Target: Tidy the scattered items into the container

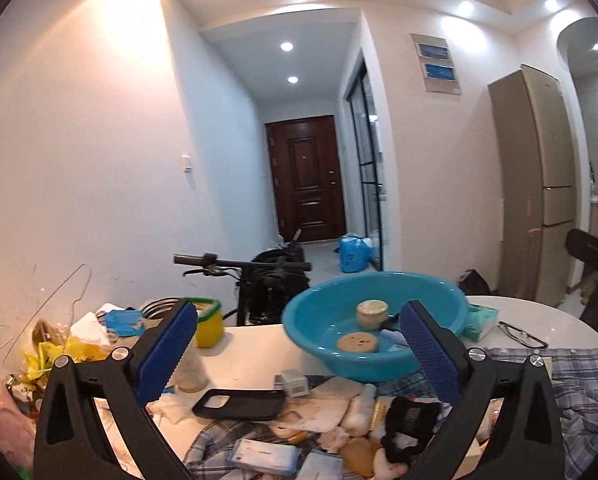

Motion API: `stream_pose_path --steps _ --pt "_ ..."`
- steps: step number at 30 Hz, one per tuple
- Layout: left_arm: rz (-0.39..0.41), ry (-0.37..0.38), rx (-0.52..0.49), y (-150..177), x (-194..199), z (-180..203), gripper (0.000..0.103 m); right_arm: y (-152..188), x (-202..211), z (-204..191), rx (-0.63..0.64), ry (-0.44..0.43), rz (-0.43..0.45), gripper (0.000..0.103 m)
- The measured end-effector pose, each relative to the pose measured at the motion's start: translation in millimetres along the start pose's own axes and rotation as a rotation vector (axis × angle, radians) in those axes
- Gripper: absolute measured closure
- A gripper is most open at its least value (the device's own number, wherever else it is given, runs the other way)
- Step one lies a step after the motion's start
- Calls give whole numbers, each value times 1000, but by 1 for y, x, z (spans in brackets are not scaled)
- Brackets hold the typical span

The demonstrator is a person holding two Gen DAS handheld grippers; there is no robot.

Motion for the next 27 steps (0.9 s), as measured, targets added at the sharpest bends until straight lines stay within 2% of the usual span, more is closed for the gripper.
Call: stream_pose_path --steps 6,11,14,18,23,27 --pt "-41 64 110 15 2 -17 1 12 3 2 -14 -4 10 1" --pt "5 58 82 29 14 -15 1 27 10 0 -2 11 29 1" --pt "-4 77 84 41 12 -17 1 34 11 -4 9 18 36 1" --pt "5 51 88 63 12 -26 1 48 12 -9 20 21 47 1" --pt "21 79 149 88 9 -40 1 67 6 -22 61 25 26 1" --pt "1 45 120 100 6 -39 1 77 4 -27 68 33 16 1"
Point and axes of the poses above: each gripper's, at about its wrist camera, not at the fingertips, and x roughly against the way its jaws point, z to its right, y to its underside, the point moved 3 cm from there along -x, roughly the way its jaws point, and after that the axes turned 7 degrees about x, right-handed, at the moved point
